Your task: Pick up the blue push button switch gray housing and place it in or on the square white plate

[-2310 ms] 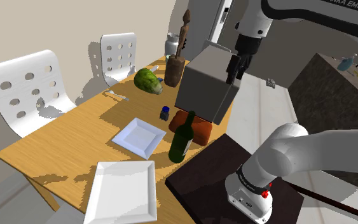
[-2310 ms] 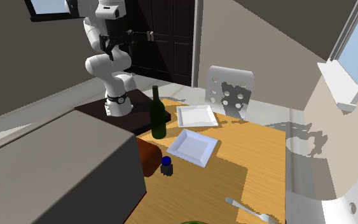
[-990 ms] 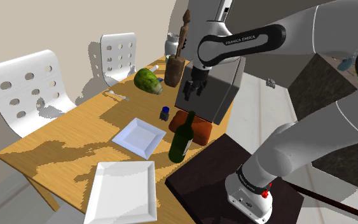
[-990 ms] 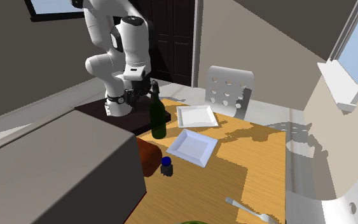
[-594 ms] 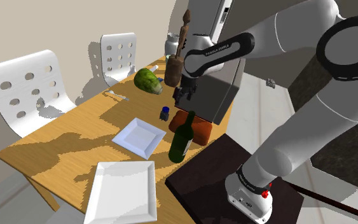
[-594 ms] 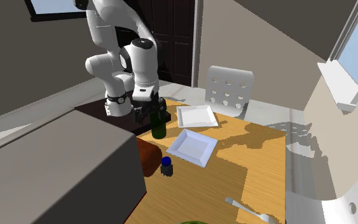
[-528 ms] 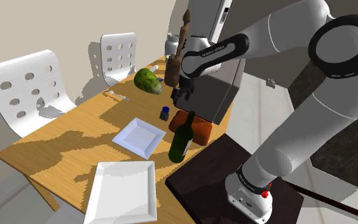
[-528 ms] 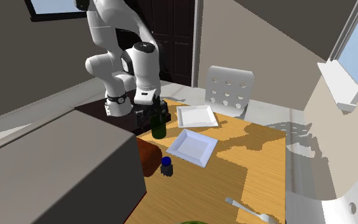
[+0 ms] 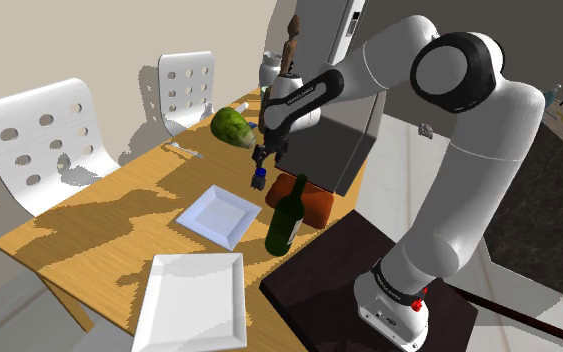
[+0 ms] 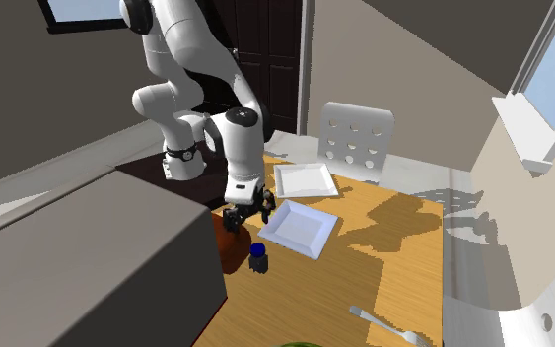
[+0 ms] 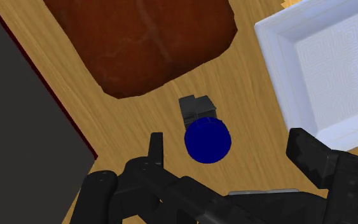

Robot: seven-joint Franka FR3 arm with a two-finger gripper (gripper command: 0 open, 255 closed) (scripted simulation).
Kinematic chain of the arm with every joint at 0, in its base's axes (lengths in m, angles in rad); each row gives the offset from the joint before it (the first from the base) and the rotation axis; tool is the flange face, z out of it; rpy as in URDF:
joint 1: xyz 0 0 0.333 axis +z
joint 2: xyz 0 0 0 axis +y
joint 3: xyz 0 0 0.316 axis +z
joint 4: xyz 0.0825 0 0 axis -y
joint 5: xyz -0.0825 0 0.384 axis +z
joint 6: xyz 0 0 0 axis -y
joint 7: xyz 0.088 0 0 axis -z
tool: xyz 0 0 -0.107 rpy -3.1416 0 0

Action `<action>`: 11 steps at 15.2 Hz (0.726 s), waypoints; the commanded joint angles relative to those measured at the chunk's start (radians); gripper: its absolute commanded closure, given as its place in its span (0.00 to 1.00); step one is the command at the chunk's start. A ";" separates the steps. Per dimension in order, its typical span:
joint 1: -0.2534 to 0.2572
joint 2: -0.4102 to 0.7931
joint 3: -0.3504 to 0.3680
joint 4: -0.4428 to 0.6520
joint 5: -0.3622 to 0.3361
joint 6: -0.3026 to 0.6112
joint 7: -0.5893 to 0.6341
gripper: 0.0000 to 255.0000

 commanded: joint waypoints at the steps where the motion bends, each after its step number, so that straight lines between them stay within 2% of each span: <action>1: 0.002 0.076 0.000 0.049 0.000 0.033 0.007 0.00; 4: 0.002 0.163 -0.002 0.122 0.000 0.056 0.014 0.00; 11: 0.001 0.247 0.000 0.131 0.003 0.131 0.012 0.00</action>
